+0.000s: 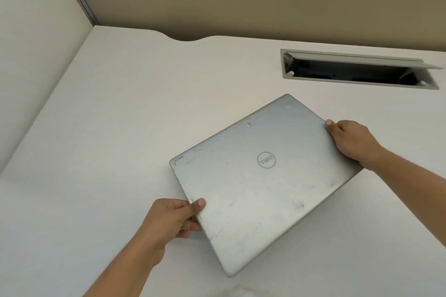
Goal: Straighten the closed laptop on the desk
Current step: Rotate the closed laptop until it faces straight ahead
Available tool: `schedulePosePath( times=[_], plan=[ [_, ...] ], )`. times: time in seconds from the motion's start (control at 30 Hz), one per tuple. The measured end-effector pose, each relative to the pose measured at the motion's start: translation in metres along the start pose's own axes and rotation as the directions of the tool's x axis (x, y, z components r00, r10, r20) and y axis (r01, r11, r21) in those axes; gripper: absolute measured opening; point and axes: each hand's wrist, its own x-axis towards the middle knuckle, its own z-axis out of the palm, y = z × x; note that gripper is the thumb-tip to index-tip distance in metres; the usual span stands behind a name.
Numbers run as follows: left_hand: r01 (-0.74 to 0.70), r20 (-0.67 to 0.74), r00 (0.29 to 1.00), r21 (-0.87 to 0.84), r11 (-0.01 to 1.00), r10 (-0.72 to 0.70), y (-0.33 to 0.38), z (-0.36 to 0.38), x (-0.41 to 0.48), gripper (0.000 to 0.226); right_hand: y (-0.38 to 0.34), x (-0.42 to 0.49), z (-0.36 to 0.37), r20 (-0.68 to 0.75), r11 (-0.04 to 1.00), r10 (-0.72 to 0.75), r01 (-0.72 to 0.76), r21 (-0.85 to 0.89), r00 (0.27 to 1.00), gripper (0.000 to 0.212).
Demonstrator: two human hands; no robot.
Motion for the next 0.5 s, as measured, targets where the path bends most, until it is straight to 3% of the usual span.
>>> schedulePosePath(
  times=[0.23, 0.5],
  plan=[
    [0.033, 0.005, 0.999, 0.040, 0.999, -0.033, -0.039, 0.029, -0.016, 0.029, 0.045, -0.035, 0.012, -0.012, 0.998, 0.026, -0.026, -0.059, 1.000, 0.060],
    [0.052, -0.064, 0.997, 0.095, 0.994, -0.046, -0.067, 0.058, -0.026, 0.052, 0.052, -0.041, 0.022, -0.040, 0.997, -0.033, 0.029, -0.075, 0.999, 0.055]
  ],
)
